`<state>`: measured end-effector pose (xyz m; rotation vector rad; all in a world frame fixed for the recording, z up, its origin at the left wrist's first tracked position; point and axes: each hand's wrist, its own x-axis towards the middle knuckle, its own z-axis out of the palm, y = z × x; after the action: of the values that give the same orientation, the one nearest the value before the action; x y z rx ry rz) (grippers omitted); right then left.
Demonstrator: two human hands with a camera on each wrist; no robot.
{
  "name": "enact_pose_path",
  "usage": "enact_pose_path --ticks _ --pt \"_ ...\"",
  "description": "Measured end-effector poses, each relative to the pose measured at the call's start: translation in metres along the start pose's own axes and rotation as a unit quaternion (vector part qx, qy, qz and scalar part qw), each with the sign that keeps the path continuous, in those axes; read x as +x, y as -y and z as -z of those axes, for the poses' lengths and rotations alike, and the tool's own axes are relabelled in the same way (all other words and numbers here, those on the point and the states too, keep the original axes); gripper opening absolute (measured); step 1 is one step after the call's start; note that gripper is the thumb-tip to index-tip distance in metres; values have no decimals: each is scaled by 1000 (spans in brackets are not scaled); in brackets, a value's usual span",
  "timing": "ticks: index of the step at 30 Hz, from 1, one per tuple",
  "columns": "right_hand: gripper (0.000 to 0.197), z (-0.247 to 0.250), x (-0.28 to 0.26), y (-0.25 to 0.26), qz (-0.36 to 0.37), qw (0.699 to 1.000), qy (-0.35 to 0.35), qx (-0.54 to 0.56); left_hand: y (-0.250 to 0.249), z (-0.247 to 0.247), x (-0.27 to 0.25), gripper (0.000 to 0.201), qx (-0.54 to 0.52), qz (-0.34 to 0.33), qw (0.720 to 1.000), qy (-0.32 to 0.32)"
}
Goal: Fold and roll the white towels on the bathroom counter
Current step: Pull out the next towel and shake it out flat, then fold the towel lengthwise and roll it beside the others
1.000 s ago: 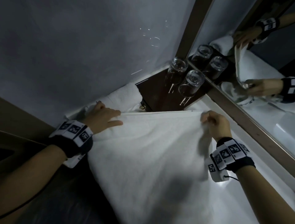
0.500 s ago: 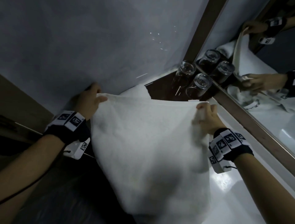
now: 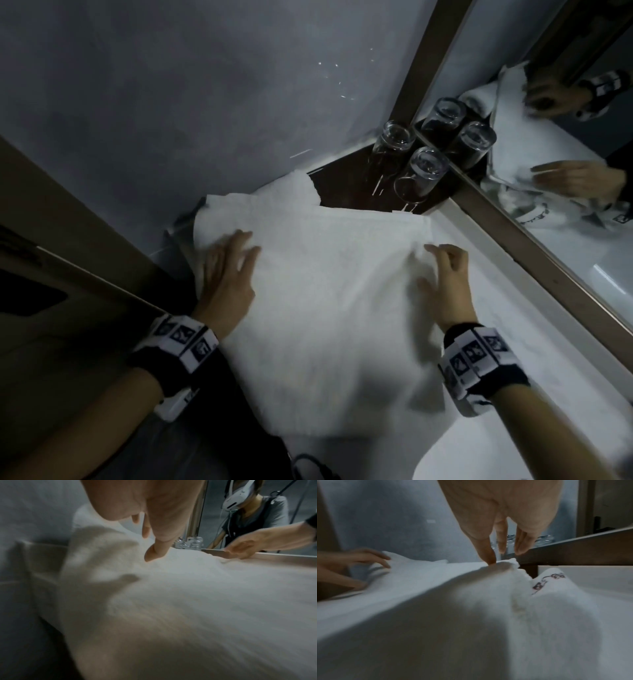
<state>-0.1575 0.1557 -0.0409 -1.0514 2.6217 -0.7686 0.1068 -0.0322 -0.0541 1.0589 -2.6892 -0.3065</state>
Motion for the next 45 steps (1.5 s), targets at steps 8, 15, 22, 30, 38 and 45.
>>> enact_pose_path --ticks 8,15,22,30,38,45 --pt "41 -24 -103 25 192 956 203 85 -60 -34 -94 66 -104 -103 963 227" --pt "105 -69 -161 10 235 909 292 -182 -90 -47 -136 105 53 -130 961 237" --pt "65 -61 -167 42 246 859 249 -374 -106 -55 -139 93 70 -77 956 276" --pt "64 -27 -157 35 218 882 336 -249 -83 -27 -125 73 61 -87 977 185" --pt "79 -15 -166 12 236 884 337 -221 -3 10 -142 56 68 -24 980 184" --pt "99 0 -160 -23 220 890 337 -215 52 23 -183 74 -124 -44 976 171"
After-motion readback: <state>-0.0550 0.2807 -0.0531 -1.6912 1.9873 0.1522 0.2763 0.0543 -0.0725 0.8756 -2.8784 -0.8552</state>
